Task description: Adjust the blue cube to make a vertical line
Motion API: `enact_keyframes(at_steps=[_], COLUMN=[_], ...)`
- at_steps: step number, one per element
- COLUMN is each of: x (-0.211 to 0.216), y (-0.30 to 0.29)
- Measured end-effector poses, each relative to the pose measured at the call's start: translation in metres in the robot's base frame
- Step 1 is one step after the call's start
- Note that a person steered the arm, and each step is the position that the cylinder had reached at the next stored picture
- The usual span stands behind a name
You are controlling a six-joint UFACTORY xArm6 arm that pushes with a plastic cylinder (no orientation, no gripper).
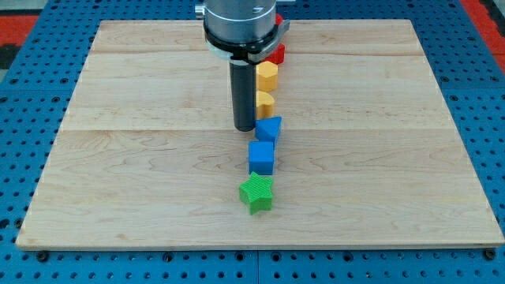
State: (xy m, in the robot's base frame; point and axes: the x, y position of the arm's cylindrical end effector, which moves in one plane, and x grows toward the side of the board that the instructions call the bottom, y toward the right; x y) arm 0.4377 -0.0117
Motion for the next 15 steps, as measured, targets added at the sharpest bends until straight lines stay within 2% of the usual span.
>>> enact_keyframes(at_steps=[2, 4, 6, 9, 10, 12, 13, 14, 15], x=[0.008, 0.065, 0.065, 0.044, 0.028, 0.024, 0.024, 0.045, 0.091], y=[-0.049, 0.015, 0.007, 0.083, 0.083, 0.041, 0.086, 0.166, 0.185])
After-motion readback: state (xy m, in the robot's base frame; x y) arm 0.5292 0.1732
